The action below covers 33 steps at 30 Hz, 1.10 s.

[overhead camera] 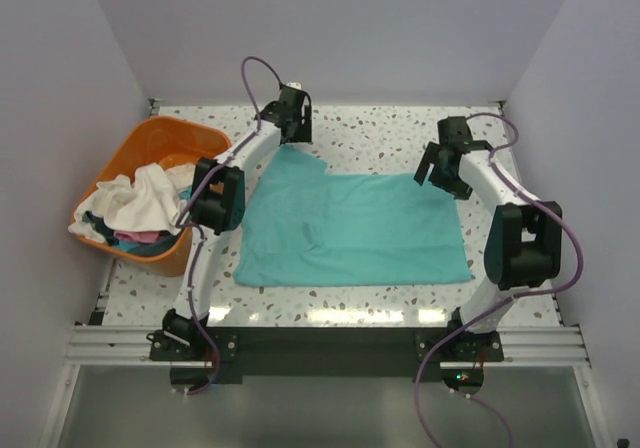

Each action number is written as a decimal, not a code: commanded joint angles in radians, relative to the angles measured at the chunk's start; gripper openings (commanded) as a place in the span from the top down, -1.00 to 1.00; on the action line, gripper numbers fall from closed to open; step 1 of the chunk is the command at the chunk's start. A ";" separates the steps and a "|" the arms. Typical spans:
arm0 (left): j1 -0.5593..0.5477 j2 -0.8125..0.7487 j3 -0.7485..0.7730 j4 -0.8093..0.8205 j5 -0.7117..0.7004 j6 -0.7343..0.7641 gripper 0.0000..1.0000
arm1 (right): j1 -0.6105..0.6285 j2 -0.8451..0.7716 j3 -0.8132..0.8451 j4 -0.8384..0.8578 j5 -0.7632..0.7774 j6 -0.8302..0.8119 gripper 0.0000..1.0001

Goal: Fold and stack the t-shirts
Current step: Fold the tshirt

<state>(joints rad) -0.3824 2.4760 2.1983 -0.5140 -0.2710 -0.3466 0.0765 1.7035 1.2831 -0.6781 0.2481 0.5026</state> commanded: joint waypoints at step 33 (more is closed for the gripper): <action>0.027 -0.095 -0.189 0.072 0.082 0.021 1.00 | -0.057 0.442 0.461 -0.031 0.106 0.103 -0.84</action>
<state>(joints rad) -0.3603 2.4584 2.0518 -0.4389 -0.2153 -0.3145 0.0368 2.1242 1.6920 -0.7284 0.3275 0.5636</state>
